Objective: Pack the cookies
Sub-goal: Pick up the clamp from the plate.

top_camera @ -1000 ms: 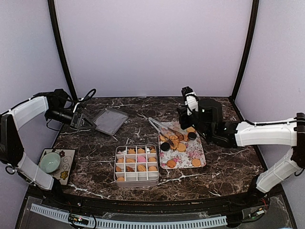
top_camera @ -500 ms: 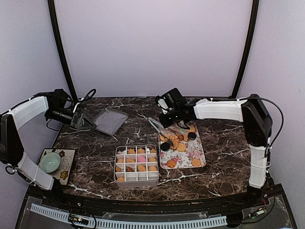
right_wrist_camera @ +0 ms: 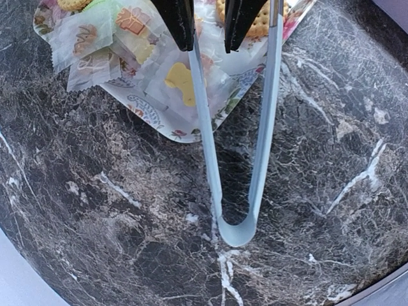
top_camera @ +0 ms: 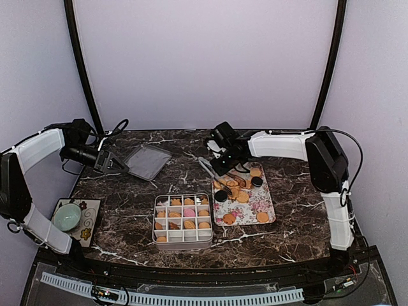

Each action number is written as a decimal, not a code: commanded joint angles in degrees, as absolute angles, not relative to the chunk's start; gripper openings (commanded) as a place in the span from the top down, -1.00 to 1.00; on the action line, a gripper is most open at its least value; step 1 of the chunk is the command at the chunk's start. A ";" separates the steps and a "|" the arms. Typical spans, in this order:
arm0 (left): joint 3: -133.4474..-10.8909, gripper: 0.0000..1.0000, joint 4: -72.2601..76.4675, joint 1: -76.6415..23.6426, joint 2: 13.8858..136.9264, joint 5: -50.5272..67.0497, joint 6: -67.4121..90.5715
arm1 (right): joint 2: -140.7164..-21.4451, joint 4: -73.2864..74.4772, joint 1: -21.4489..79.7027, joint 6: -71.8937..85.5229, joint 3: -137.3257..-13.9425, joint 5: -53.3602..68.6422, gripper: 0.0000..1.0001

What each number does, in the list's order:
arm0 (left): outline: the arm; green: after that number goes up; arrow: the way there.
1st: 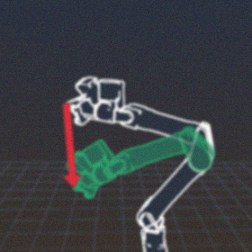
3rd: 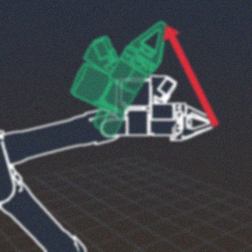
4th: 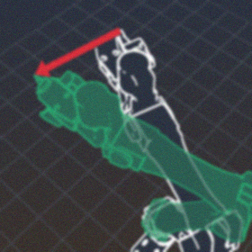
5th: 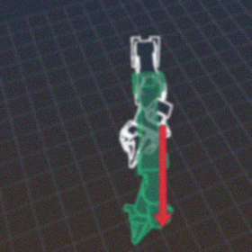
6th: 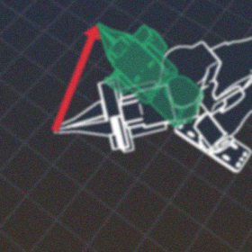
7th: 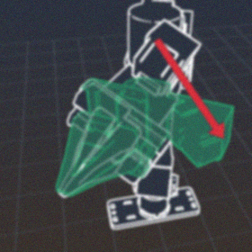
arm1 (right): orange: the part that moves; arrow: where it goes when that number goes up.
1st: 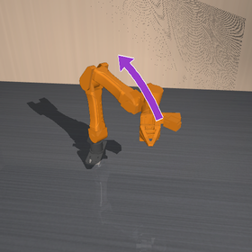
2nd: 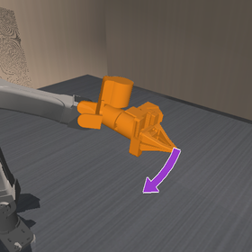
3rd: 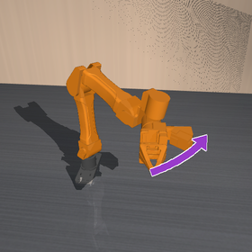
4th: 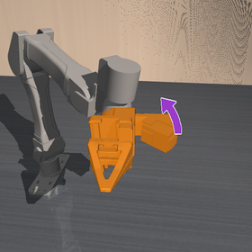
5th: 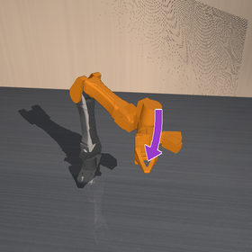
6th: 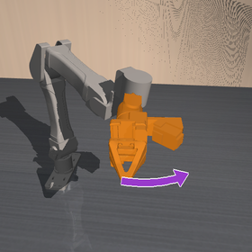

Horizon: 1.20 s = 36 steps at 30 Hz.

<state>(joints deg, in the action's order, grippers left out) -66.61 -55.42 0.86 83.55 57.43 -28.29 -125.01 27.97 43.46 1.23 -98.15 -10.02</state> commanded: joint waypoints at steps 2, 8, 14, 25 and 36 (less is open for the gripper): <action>-66.19 -0.55 -55.27 1.22 80.98 57.07 -28.13 | -127.23 29.80 42.29 0.00 -100.38 -9.92 0.68; -66.33 -0.55 -55.53 1.15 80.69 57.09 -28.29 | -128.02 30.73 42.19 -0.59 -101.33 -8.03 0.83; -66.10 -0.55 -55.70 1.19 80.09 57.22 -28.65 | -127.66 32.37 42.19 -1.05 -101.72 -5.87 0.64; -66.18 -0.54 -55.92 1.22 79.57 57.50 -28.48 | -130.06 34.98 42.19 -3.34 -104.12 -10.61 0.65; -66.29 -0.55 -56.16 1.18 78.94 57.80 -28.69 | -125.16 31.68 42.19 -3.51 -103.20 -12.40 1.00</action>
<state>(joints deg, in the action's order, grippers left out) -66.61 -55.42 0.86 81.32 56.73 -28.08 -128.95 34.28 42.30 -3.90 -102.59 -11.27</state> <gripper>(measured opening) 0.774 0.023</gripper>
